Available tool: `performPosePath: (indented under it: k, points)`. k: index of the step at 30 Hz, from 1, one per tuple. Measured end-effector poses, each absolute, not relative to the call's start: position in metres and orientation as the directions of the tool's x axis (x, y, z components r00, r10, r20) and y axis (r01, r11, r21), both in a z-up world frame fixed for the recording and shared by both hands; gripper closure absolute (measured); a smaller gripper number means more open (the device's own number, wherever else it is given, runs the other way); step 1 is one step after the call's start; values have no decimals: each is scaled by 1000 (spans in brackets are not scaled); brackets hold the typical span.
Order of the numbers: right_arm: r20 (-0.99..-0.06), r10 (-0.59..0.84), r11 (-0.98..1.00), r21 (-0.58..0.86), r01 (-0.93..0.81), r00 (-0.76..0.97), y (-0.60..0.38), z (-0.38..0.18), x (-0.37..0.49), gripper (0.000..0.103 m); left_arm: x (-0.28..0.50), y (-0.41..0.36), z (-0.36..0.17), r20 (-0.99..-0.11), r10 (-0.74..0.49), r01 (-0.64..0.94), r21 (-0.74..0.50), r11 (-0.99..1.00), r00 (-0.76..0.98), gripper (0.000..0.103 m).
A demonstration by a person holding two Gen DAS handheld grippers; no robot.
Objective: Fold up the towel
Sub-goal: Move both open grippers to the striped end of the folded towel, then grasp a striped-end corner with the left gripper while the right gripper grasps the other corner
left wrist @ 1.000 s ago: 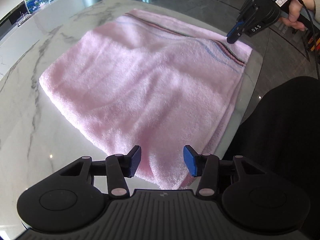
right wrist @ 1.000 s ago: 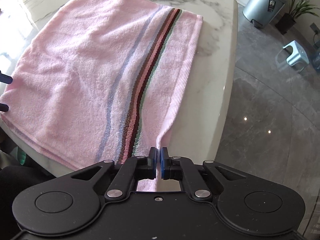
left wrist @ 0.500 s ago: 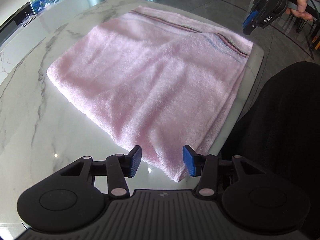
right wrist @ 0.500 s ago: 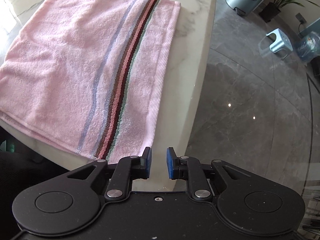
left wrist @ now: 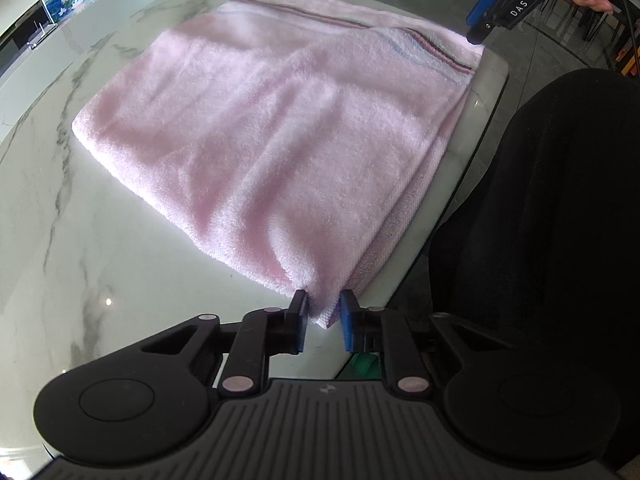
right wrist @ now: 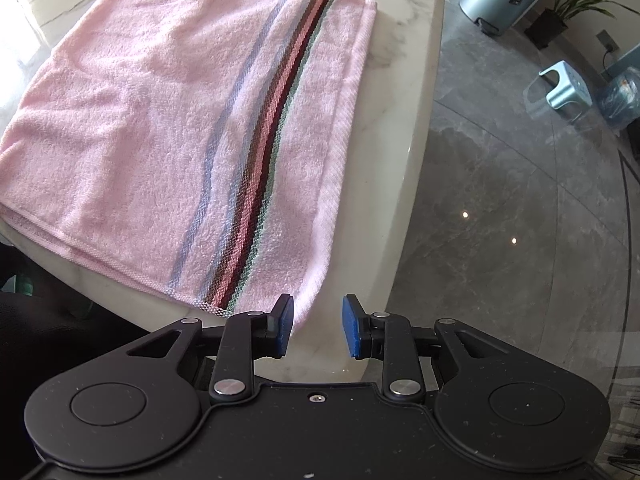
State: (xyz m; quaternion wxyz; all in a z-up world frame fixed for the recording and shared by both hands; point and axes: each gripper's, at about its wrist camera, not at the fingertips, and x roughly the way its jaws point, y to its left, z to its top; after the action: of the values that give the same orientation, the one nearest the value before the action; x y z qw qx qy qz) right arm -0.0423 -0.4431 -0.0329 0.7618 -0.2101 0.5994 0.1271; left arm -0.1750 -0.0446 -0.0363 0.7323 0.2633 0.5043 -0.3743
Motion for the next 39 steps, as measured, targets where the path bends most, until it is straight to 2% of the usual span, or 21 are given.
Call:
performPosePath:
  k: [13, 20, 25, 27, 29, 31, 35, 39]
  points:
    - [-967, 72, 846, -71, -528, 245, -407, -39, -58, 77, -137, -11, -15, -944, -179, 650, 47, 758, 277, 95]
    - [-965, 114, 784, -58, -618, 235, -397, -38, -64, 77, -148, -3, -13, -949, -178, 658, 40, 752, 261, 95]
    - [-966, 136, 738, -51, -672, 222, -403, -32, -76, 75, -163, -13, -10, -941, -208, 729, 58, 682, 269, 90]
    - [-966, 140, 718, -51, -694, 216, -400, -25, -83, 72, -166, -15, -8, -939, -218, 759, 63, 648, 265, 80]
    - [-967, 141, 692, -56, -719, 211, -387, -25, -83, 68, -171, -21, -5, -935, -221, 796, 93, 598, 276, 74]
    - [-969, 139, 663, -62, -746, 204, -375, -27, -83, 64, -177, -27, -3, -933, -214, 832, 134, 538, 288, 72]
    - [-981, 135, 580, -36, -814, 140, -364, -34, -92, 64, -194, -45, -9, -930, -183, 892, 230, 389, 319, 65]
    - [-992, 106, 488, -7, -873, 67, -348, -47, -100, 64, -205, -60, -23, -929, -150, 914, 288, 287, 339, 64]
